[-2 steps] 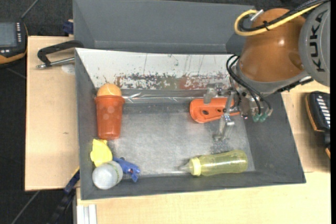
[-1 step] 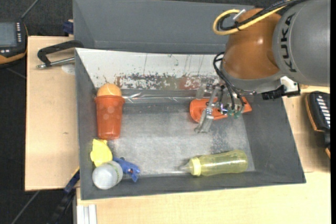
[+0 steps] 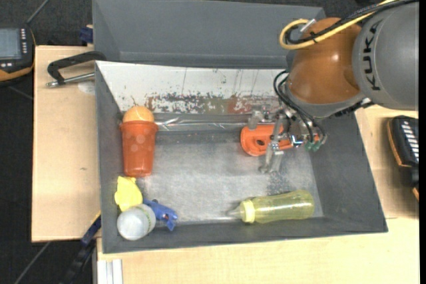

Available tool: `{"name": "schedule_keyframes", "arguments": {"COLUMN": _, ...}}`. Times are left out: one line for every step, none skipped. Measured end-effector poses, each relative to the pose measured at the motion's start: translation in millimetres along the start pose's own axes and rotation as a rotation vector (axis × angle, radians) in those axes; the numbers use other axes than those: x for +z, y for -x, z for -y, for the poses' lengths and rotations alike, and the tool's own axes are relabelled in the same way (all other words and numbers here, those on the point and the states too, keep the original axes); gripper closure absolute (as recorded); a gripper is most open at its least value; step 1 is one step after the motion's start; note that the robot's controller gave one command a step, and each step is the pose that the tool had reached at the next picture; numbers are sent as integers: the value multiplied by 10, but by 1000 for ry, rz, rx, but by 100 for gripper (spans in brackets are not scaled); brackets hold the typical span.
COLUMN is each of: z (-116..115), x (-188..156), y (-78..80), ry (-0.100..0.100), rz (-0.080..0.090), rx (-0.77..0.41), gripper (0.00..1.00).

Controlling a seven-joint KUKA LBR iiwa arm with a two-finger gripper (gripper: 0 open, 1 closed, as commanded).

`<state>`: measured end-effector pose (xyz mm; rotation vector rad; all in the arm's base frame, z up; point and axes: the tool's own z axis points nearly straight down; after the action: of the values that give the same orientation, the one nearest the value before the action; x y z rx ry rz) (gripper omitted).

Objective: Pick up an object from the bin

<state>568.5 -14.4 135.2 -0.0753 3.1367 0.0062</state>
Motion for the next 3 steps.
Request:
{"name": "schedule_keyframes", "arguments": {"z": 153, "x": 79, "y": -15, "ry": -1, "rz": 0, "rx": -162, "gripper": 0}}
{"name": "schedule_keyframes", "arguments": {"z": 149, "x": 641, "y": 144, "ry": 2, "rz": 2, "rx": -118, "gripper": 100}}
{"name": "schedule_keyframes", "arguments": {"z": 149, "x": 640, "y": 145, "ry": 2, "rz": 2, "rx": -117, "gripper": 100}}
